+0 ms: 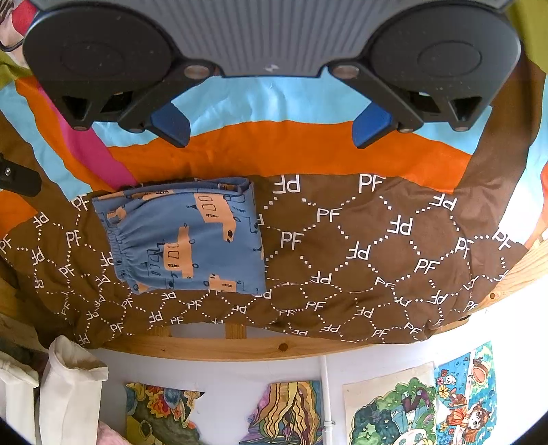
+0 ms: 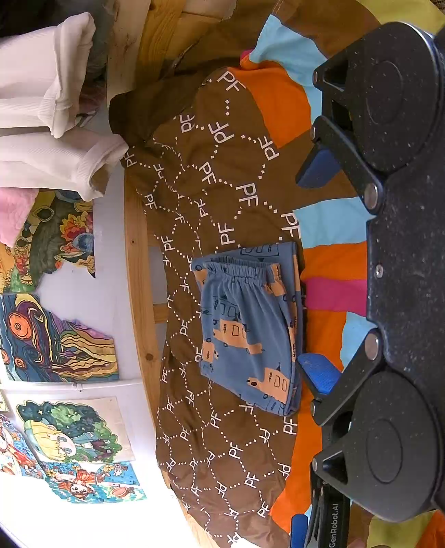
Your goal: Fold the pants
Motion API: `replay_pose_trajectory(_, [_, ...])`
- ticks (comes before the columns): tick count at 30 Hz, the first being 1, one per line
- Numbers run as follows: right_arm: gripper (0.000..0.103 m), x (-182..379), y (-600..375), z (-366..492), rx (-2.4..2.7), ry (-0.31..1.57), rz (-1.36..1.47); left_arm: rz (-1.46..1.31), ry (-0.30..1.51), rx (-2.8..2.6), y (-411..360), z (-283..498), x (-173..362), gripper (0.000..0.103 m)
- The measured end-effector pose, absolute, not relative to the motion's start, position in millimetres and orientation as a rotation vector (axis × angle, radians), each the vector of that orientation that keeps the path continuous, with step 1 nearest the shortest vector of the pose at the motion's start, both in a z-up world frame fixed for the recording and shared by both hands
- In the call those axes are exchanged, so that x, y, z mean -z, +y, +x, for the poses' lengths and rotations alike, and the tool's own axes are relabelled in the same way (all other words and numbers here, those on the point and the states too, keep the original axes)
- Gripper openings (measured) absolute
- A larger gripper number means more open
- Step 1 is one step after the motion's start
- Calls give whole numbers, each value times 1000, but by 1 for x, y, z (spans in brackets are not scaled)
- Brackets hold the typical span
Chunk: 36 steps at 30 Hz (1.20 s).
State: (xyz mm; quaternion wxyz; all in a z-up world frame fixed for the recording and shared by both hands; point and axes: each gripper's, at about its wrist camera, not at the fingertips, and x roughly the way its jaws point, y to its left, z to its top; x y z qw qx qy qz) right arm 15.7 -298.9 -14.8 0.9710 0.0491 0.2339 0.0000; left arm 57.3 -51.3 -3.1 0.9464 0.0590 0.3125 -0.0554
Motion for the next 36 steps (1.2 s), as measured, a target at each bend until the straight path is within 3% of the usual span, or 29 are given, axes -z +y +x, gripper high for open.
replay_pose_trajectory(36, [102,19,-297,18,2,493,85,154,652,99,-52,57,4,103])
